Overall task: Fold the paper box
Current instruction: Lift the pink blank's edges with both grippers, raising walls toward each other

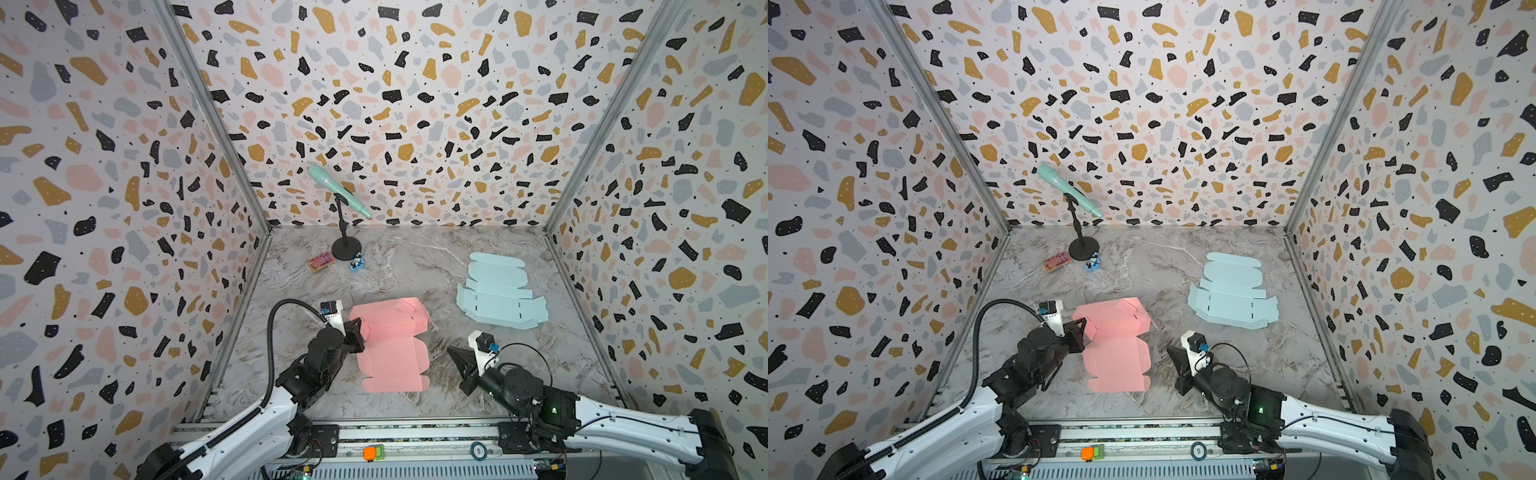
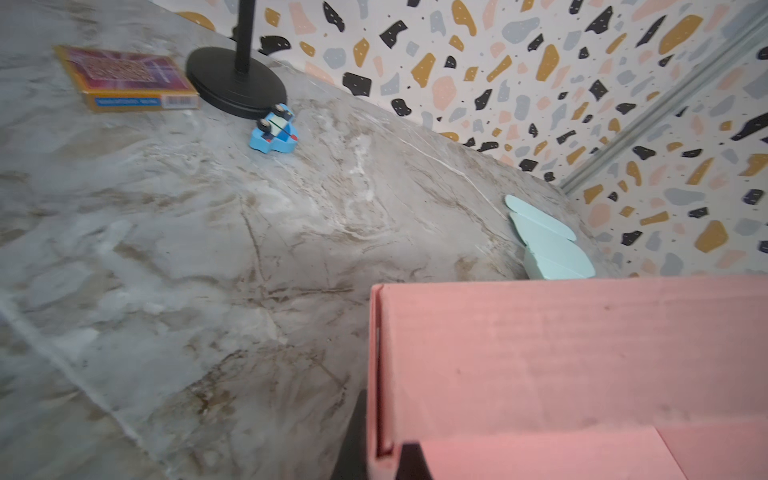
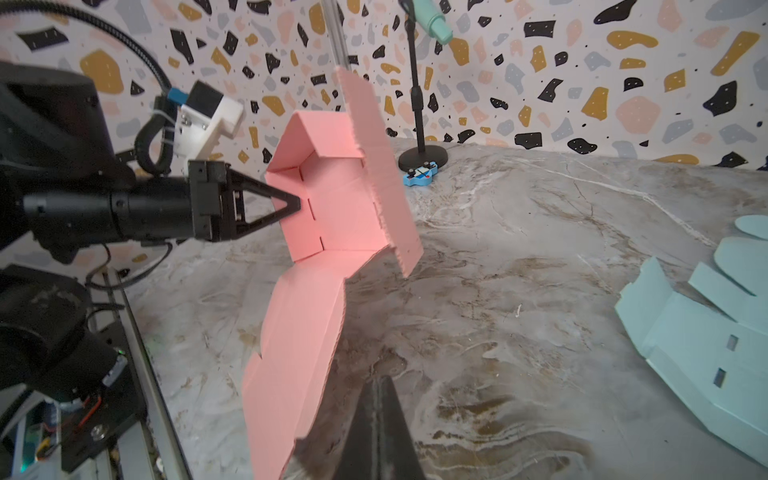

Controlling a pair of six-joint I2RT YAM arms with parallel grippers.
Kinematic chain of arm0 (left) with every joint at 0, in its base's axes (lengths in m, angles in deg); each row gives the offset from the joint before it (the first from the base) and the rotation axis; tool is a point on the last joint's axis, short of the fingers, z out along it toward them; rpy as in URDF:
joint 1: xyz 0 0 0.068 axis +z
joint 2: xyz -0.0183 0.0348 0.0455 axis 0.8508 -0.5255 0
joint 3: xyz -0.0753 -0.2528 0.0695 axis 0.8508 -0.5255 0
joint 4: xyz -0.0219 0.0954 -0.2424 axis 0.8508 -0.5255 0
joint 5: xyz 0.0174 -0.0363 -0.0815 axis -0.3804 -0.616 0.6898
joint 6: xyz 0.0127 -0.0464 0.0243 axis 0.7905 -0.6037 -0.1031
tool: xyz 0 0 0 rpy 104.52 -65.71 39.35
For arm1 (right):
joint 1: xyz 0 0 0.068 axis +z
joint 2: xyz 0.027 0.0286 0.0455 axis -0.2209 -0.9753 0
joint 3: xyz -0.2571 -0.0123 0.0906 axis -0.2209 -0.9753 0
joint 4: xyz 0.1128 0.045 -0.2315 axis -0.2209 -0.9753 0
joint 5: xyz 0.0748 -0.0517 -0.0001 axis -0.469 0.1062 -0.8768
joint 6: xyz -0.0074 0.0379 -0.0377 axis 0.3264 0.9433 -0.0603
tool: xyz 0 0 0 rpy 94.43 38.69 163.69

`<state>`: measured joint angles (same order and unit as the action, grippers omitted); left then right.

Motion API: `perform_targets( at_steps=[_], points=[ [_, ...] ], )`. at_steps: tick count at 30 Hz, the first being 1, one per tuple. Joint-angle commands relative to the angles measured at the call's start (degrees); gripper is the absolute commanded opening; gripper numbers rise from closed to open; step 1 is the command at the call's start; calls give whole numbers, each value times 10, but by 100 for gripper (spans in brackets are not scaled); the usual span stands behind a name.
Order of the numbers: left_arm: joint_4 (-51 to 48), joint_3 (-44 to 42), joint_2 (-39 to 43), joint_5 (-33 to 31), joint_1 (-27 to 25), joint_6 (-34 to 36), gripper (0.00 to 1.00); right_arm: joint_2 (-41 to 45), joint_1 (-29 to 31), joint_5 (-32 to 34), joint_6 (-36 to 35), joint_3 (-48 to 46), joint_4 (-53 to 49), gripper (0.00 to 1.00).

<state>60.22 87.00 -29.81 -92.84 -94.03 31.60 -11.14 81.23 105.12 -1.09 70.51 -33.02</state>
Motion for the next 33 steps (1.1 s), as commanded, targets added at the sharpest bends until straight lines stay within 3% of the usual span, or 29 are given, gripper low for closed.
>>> perform_targets(
  at_steps=[1,5,14,33],
  points=[
    [74,7,7,73,3,-14,0,15,-55,-107,55,-28,107,0],
    [93,9,4,117,3,-10,0,38,-83,-171,98,-96,233,0],
    [124,7,7,171,2,-29,0,-3,-86,-241,90,-97,331,0],
    [108,13,22,165,2,-32,0,-162,-86,-269,73,8,416,0]
  ],
)
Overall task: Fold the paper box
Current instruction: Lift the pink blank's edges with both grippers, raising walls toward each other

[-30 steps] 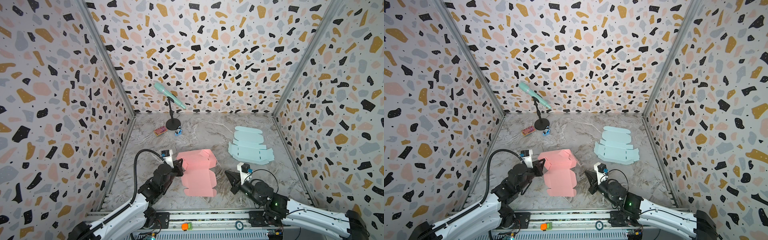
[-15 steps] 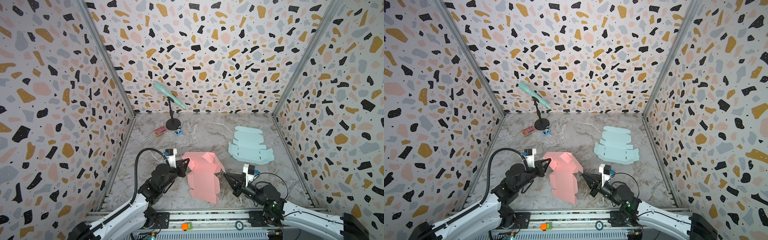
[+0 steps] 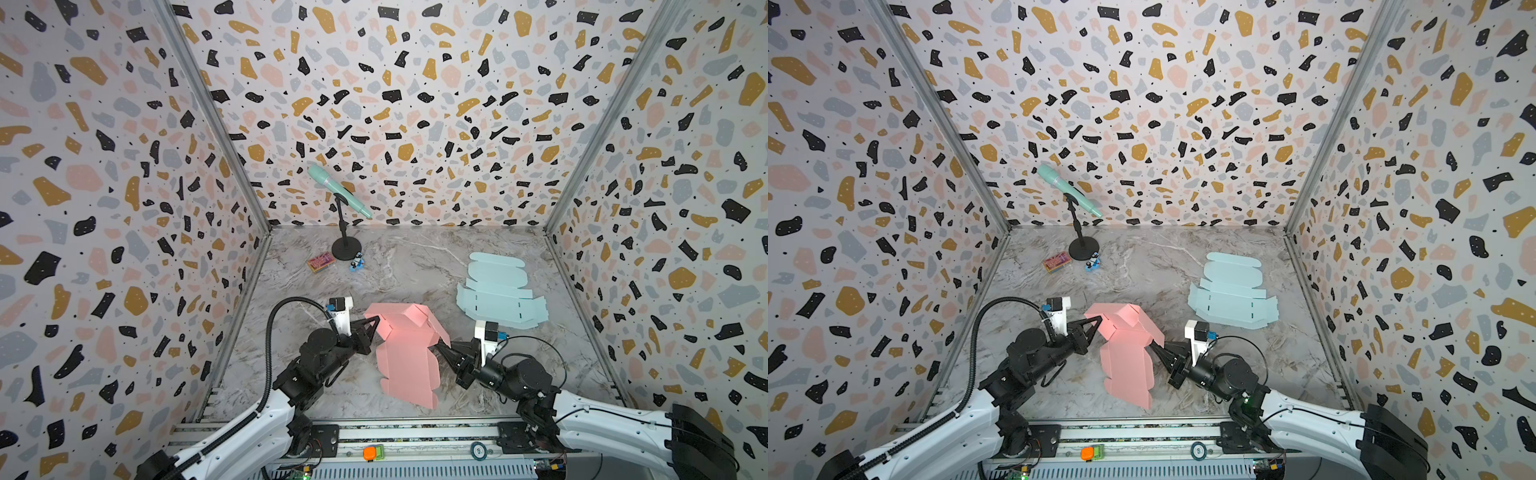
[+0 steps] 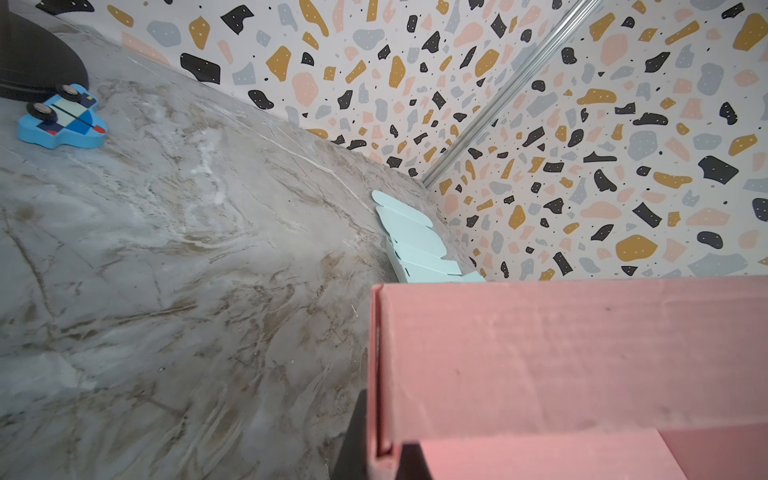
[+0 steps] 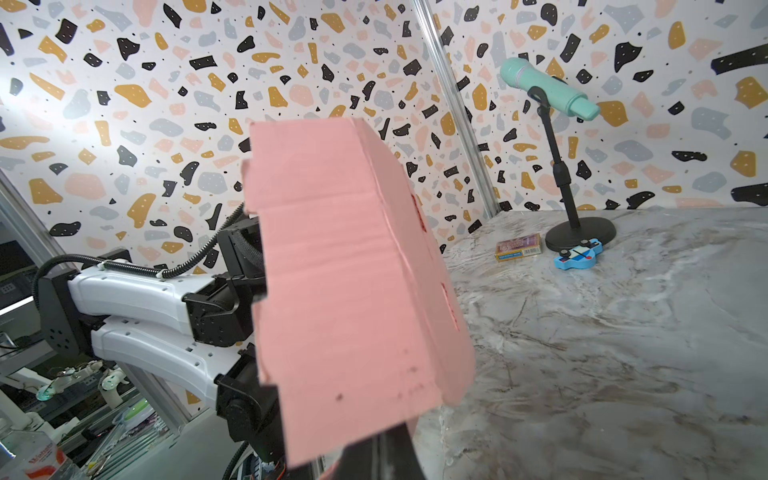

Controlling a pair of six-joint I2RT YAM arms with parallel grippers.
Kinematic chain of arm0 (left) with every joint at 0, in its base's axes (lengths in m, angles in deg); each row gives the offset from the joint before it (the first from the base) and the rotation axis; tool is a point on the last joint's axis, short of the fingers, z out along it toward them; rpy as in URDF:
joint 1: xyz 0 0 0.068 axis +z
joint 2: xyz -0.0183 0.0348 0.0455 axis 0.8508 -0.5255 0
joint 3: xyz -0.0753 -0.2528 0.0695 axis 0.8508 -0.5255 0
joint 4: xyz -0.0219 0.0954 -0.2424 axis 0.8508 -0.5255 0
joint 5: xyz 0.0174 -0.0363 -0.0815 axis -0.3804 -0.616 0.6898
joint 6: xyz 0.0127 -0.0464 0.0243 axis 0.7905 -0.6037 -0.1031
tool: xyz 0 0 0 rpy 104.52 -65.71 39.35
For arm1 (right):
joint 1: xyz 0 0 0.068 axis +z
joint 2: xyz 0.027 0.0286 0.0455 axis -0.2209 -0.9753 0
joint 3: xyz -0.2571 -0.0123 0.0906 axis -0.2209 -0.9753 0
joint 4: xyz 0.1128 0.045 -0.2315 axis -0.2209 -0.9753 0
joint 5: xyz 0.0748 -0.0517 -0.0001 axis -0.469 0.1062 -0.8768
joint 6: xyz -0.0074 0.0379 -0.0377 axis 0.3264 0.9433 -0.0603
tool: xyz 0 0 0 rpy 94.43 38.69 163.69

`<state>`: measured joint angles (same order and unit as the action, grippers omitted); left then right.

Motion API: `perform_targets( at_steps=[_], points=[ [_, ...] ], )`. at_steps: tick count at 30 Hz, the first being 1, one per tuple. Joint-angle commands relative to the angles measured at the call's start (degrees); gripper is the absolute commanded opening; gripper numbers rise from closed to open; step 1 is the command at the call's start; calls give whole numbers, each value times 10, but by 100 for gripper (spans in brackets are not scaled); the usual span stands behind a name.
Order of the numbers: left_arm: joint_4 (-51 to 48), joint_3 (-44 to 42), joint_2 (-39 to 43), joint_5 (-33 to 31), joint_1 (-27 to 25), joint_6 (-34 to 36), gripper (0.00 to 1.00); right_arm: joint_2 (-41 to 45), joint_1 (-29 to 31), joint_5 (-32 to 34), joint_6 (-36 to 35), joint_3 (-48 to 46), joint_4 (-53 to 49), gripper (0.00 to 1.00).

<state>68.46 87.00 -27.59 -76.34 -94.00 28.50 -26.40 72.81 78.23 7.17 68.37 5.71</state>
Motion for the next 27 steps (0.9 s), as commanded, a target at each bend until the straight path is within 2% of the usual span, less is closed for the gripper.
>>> perform_targets(
  at_steps=[1,10,27],
  points=[
    [27,13,-3,0,2,0,0,-16,-2,5,-11,36,26,0],
    [33,13,-8,-10,2,0,0,-69,-27,41,17,79,-28,0],
    [13,5,-25,-55,2,8,0,-101,-76,0,35,103,-140,0]
  ],
)
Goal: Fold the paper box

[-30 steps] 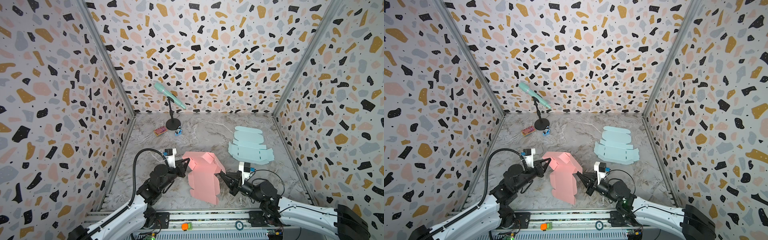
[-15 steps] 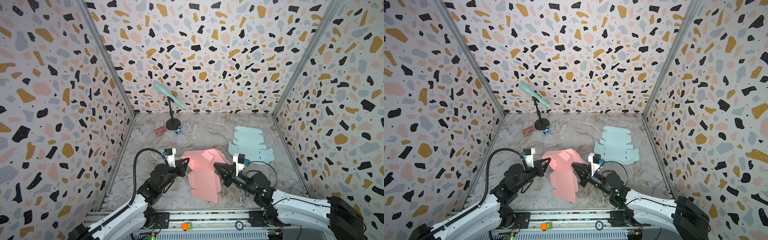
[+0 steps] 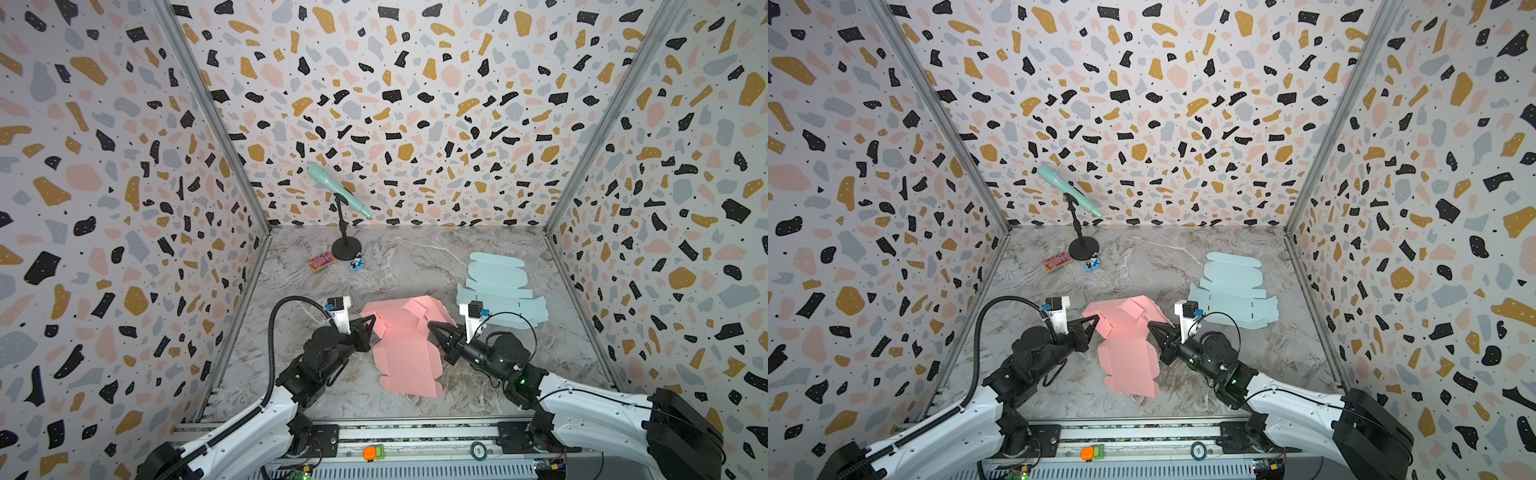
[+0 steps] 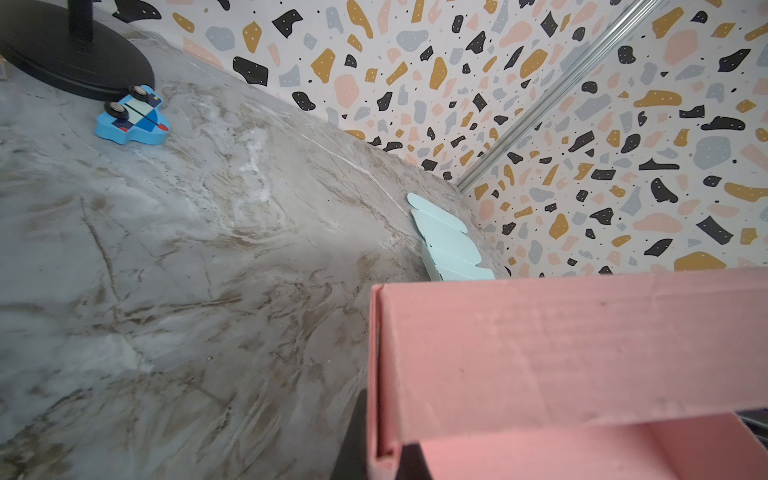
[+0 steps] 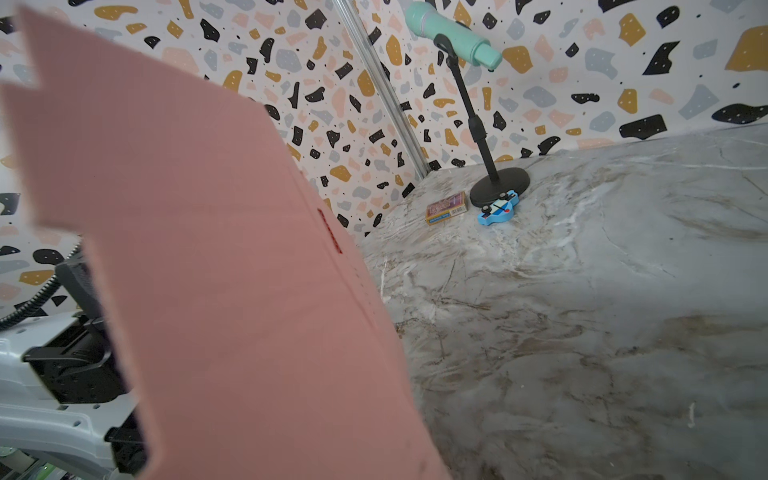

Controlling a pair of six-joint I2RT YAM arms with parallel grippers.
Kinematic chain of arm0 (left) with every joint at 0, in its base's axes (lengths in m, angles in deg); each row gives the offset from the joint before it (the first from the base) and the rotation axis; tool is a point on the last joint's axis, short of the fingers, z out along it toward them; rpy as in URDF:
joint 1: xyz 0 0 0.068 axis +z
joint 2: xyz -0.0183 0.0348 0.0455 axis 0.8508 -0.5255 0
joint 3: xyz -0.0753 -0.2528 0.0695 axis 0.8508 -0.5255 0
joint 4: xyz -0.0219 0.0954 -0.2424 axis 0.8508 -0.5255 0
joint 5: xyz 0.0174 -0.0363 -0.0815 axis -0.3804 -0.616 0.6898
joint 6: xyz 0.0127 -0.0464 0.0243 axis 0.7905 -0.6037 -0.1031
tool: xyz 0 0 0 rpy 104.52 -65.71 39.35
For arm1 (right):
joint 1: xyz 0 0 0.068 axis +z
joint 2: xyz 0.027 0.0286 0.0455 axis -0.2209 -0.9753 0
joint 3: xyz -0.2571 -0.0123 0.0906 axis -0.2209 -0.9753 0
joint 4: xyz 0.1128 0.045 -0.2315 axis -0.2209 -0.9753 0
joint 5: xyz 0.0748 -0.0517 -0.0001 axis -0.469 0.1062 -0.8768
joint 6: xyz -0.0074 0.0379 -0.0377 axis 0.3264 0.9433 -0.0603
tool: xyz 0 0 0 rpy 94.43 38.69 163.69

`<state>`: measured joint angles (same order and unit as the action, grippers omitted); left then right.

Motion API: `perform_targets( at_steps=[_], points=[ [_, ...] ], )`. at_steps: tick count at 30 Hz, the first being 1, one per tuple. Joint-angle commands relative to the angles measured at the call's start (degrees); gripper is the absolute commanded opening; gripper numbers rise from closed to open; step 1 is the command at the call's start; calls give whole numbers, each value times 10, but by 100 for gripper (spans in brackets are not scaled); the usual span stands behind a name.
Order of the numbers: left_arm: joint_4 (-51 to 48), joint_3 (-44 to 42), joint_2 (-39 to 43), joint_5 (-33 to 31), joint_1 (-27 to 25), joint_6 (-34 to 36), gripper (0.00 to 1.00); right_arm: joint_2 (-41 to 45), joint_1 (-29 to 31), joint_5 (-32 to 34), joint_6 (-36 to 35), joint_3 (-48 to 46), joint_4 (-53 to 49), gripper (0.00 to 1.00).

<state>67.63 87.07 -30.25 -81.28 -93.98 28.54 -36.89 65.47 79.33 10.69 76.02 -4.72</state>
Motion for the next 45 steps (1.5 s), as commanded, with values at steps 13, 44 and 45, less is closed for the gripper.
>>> perform_targets(
  at_steps=[13,44,45],
  points=[
    [-18,5,-5,-33,2,30,0,52,-3,5,-69,68,-194,17],
    [-133,31,15,-3,43,87,0,206,-42,-21,-185,144,-465,51],
    [-133,30,17,0,44,87,0,200,-46,-23,-186,145,-463,50]
  ],
)
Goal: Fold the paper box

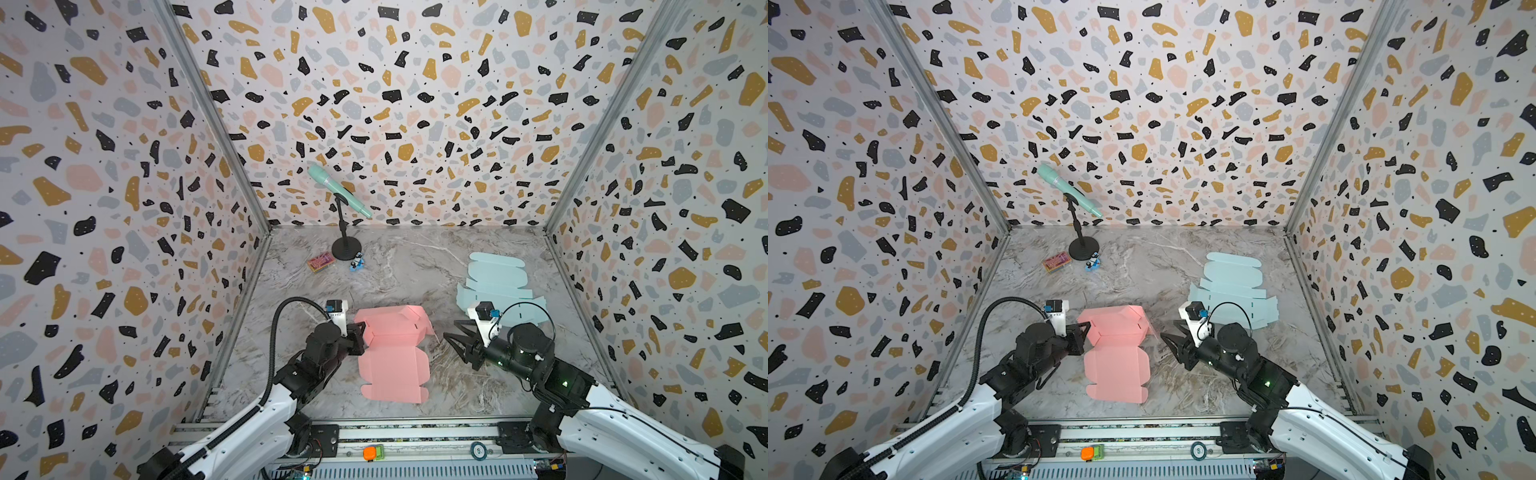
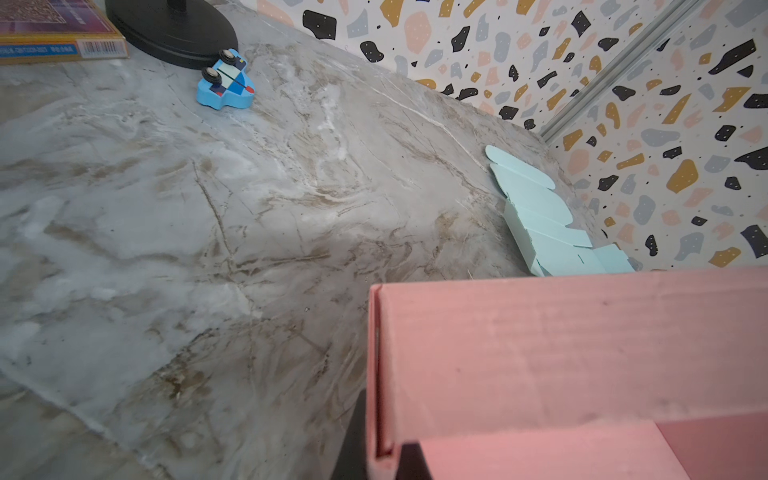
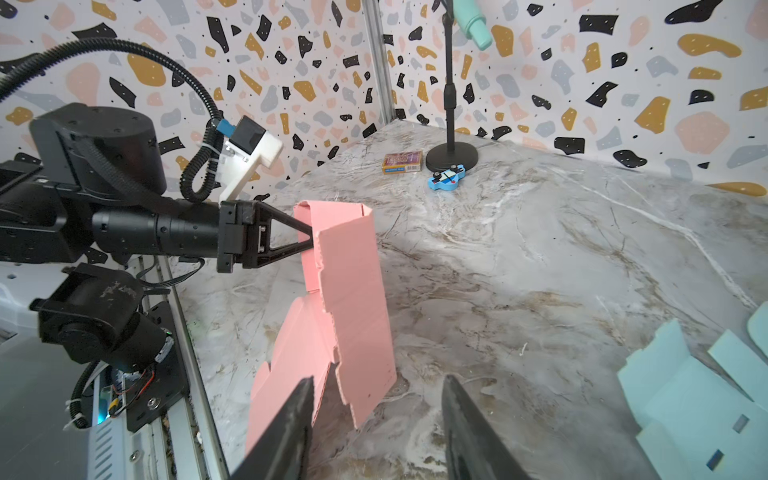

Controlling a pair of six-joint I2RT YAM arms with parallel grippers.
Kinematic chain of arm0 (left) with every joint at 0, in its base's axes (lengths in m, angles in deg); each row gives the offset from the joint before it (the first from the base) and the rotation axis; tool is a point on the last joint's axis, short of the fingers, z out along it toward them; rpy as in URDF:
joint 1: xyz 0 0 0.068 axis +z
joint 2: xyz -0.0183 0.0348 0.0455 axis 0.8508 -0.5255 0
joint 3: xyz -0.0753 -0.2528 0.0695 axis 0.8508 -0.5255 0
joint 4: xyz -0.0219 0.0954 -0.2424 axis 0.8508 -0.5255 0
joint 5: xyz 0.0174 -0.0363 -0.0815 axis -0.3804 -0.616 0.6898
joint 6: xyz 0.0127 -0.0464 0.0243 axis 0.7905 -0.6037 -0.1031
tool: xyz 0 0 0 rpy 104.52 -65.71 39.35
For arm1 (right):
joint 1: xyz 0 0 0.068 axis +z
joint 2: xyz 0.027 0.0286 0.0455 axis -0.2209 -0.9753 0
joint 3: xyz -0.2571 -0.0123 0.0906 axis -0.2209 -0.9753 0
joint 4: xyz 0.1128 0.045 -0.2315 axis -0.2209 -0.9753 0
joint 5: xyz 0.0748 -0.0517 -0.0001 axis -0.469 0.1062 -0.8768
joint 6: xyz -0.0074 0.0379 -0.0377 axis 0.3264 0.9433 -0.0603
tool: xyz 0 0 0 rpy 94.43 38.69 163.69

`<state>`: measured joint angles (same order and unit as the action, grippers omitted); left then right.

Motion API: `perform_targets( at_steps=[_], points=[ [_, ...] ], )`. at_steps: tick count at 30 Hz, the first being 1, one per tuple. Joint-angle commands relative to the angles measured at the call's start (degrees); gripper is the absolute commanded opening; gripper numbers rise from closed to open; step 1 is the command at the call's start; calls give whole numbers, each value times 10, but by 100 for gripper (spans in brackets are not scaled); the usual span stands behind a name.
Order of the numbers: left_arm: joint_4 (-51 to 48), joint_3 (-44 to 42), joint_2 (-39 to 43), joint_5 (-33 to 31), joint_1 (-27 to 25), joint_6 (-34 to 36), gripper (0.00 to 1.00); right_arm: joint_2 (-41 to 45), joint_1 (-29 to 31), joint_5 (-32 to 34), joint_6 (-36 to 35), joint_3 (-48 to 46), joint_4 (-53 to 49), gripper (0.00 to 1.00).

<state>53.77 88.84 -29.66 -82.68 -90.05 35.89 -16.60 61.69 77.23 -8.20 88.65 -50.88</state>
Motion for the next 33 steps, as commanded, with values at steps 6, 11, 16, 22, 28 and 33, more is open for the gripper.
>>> perform_targets(
  at_steps=[6,11,16,22,28,33],
  points=[
    [3,9,10,26,4,23,0,-49,-23,-37,-3,11,28,50],
    [8,8,0,36,4,33,0,-93,-23,-86,-8,14,58,49],
    [16,9,-13,49,4,40,0,-124,-23,-110,-10,14,81,49],
    [29,6,-25,59,4,40,0,-162,-23,-133,-13,16,102,47],
    [36,5,-33,62,4,40,0,-191,-22,-145,-11,21,120,43],
    [40,3,-37,58,4,39,0,-201,-16,-135,-9,23,123,42]
  ],
)
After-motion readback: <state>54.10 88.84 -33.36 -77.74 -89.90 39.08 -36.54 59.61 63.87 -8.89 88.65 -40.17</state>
